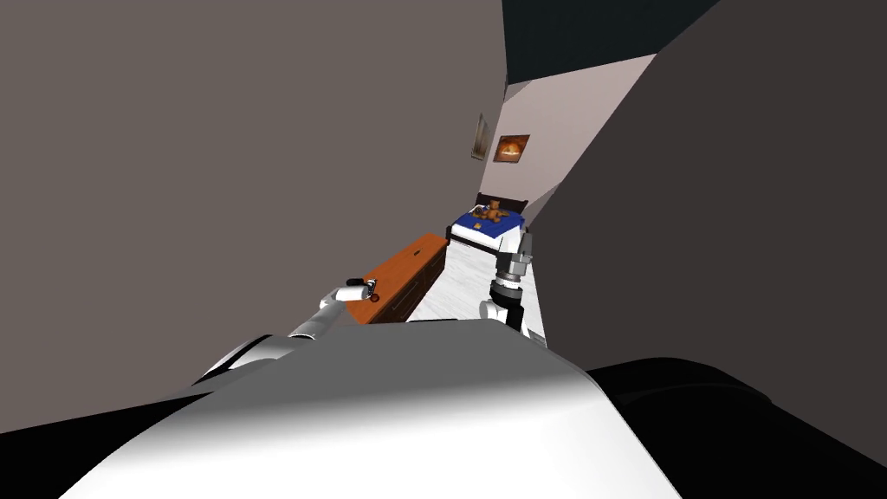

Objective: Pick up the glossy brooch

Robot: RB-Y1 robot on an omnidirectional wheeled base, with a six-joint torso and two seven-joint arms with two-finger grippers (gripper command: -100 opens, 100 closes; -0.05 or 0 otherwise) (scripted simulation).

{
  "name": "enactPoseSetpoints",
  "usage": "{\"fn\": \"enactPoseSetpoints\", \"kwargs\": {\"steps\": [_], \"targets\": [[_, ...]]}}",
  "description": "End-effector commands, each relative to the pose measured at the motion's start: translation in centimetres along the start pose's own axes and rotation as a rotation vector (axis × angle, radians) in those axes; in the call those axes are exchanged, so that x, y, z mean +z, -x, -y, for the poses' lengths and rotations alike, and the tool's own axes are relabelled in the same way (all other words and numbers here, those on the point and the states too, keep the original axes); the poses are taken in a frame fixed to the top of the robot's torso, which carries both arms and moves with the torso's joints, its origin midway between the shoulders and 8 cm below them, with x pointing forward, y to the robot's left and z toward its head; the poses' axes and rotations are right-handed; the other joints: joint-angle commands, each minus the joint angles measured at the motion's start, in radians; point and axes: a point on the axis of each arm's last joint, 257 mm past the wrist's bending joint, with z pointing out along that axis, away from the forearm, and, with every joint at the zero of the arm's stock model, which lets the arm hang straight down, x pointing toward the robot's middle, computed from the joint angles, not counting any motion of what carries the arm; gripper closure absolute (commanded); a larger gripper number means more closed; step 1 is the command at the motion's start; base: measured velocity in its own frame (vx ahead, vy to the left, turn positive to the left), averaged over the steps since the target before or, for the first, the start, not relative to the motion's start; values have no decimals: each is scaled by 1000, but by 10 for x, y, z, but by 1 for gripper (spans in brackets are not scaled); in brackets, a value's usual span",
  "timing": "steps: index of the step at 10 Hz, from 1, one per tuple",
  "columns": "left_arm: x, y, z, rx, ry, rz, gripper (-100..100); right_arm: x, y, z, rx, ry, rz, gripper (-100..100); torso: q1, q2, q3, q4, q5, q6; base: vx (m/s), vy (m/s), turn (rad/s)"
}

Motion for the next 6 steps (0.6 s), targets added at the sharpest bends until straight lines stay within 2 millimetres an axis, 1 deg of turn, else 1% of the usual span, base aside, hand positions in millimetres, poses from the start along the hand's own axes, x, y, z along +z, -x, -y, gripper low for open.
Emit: {"fn": "enactPoseSetpoints", "kwargs": {"steps": [1, 2, 4, 5, 6], "targets": [[4, 2, -12, -8, 38, -1, -100, 0, 0, 0, 0, 0, 0, 0, 0, 0, 0, 0, 0, 0, 11, 31, -68], [4, 4, -17, -10, 48, 2, -100, 0, 0, 0, 0, 0, 0, 0, 0, 0, 0, 0, 0, -1, 5, 14, 16], [6, 8, -36, -21, 111, 3, -100, 0, 0, 0, 0, 0, 0, 0, -1, 0, 0, 0, 0, 0, 4, 19, -108], [6, 12, -54, -32, 170, 3, -100, 0, 0, 0, 0, 0, 0, 0, -1, 0, 0, 0, 0, -1, 11, 31, -144], [6, 12, -54, -32, 170, 3, -100, 0, 0, 0, 0, 0, 0, 0, 0, 0, 0, 0, 0, 0, 8, 30, -64]]}}
